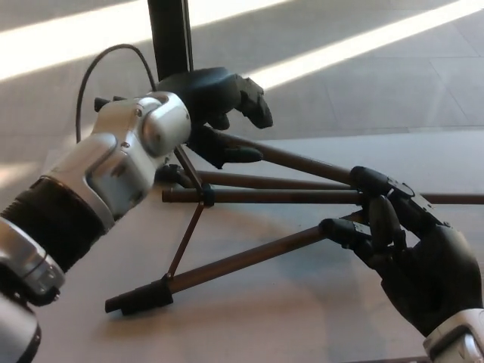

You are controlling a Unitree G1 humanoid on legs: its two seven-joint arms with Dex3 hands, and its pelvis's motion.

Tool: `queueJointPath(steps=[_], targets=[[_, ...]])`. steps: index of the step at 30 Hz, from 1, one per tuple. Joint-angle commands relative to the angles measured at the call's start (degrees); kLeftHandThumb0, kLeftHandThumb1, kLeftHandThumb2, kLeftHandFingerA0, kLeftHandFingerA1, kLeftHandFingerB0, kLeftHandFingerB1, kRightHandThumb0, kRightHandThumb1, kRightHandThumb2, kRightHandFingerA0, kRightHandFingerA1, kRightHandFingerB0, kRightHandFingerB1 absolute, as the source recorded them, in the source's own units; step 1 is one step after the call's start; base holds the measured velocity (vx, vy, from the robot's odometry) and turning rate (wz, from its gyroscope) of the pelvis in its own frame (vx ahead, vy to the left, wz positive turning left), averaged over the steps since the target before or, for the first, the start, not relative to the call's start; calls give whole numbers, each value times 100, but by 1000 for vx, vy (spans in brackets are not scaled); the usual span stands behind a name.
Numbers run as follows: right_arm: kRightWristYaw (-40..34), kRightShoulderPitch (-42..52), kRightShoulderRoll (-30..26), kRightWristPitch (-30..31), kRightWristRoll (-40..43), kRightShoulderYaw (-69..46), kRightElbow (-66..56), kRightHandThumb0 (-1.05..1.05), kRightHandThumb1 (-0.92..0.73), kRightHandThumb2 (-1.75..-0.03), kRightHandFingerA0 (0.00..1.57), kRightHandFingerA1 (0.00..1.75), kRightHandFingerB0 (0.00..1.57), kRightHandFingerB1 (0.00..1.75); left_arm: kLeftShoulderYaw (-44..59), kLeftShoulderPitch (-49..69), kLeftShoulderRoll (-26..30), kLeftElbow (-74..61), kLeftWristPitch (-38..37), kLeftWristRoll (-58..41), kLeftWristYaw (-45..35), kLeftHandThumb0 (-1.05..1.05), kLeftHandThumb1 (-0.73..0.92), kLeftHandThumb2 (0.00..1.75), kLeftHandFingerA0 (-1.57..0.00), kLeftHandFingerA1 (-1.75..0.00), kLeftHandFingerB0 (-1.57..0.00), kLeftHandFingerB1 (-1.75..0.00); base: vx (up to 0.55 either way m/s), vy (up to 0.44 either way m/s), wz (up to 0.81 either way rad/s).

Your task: Use both hands of the robot to pick up the tripod lying in the middle of the desk and make it stand upright on the desk

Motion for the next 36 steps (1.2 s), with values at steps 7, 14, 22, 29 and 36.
queueJointPath(steps=[7,14,22,29,36], targets=[[-248,471,68,411,-14,29,-109,-66,-72,-62,65,92,59,57,-2032,-748,-17,489,-592,2835,-342,-92,65,101,-7,-54,-25,-51,0,0,0],[-223,533,62,434,0,35,-146,-64,-72,-62,64,93,60,56,-2746,-779,39,705,-340,3704,190,-93,59,95,-5,-32,-19,-45,0,0,0],[-131,669,-2,356,-93,139,-190,-63,-74,-62,62,91,60,55,-3065,-672,-75,1000,68,4219,1398,-58,76,63,-44,-50,-34,-39,0,0,0],[-87,838,-52,281,-214,242,-223,-63,-75,-63,64,92,60,55,-2467,-248,-266,1144,-210,3695,2900,-35,56,58,-104,-136,-51,-54,0,0,0],[-227,944,19,290,-299,290,-280,-64,-73,-62,67,94,62,57,-2454,-91,-447,1103,179,3712,1940,-55,62,63,-91,-152,-87,-99,0,0,0]])
